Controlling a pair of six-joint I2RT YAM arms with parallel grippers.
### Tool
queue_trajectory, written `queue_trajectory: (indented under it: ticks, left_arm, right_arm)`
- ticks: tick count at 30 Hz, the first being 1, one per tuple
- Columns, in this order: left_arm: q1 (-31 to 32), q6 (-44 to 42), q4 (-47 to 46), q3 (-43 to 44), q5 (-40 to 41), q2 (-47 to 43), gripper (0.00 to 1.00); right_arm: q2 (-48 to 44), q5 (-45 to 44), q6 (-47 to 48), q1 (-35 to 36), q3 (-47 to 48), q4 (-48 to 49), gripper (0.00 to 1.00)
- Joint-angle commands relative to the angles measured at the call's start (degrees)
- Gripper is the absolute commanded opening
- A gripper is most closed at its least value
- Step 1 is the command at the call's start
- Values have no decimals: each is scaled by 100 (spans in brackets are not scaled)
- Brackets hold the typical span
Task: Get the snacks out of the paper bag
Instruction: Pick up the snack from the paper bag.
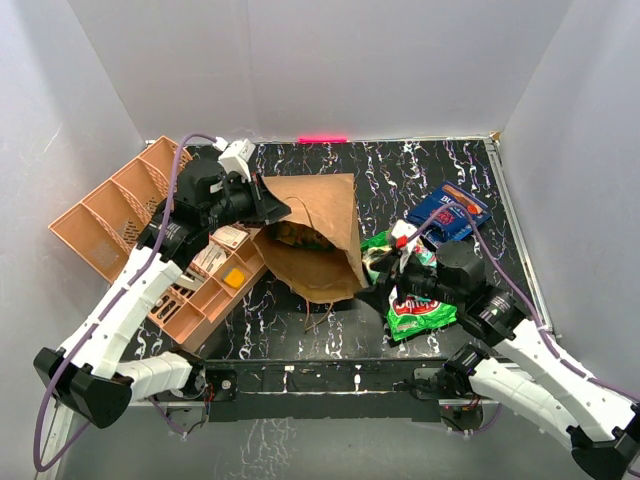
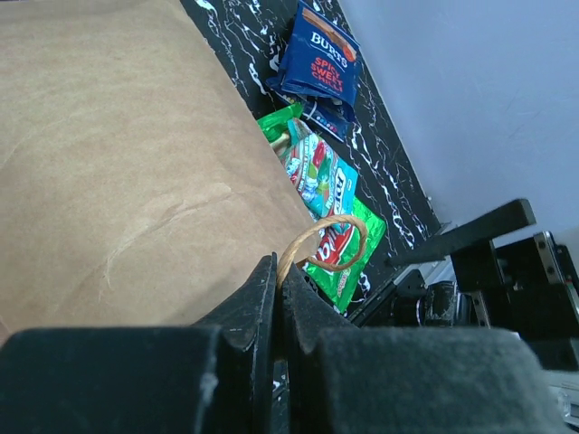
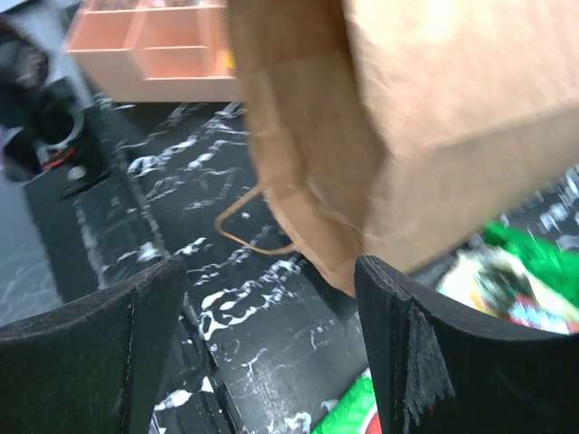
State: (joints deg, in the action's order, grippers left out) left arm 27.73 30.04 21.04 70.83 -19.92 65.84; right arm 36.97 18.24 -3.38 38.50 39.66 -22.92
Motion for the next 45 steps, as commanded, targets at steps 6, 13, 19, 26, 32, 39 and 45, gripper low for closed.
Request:
queue_trajectory:
  ticks: [6,13,19,26,32,39,45]
  left_arm:
    - [-13,-507,54,532,-388,119,0]
    - [-13,-833,62,496,-467,153,0]
    - [-13,-1102,86,502,-543,140,0]
    - [-13,-1494,190,455,-623,98,0]
    - [-13,-1791,260,373,-793,63,0]
    - [-15,-1759,135,441,-1088,132,0]
    - [-14,-1654,-29,542,-1306,221,0]
  right_arm:
    - [337,2716,1946,411,-114,2146,66]
    - [1478,202,3430,2240,-8,2266,60]
    - [2532,-1399,4370,2653,-322,3530,55]
    - [3874,-2582,5263,2639,-419,5065,45]
    - [4819,-3032,5464,2463,-325,6219,40]
    - [5907,-3081,5561,2144,-210,7424,44]
    - [6736,-2988,5432,1876,81,8205,53]
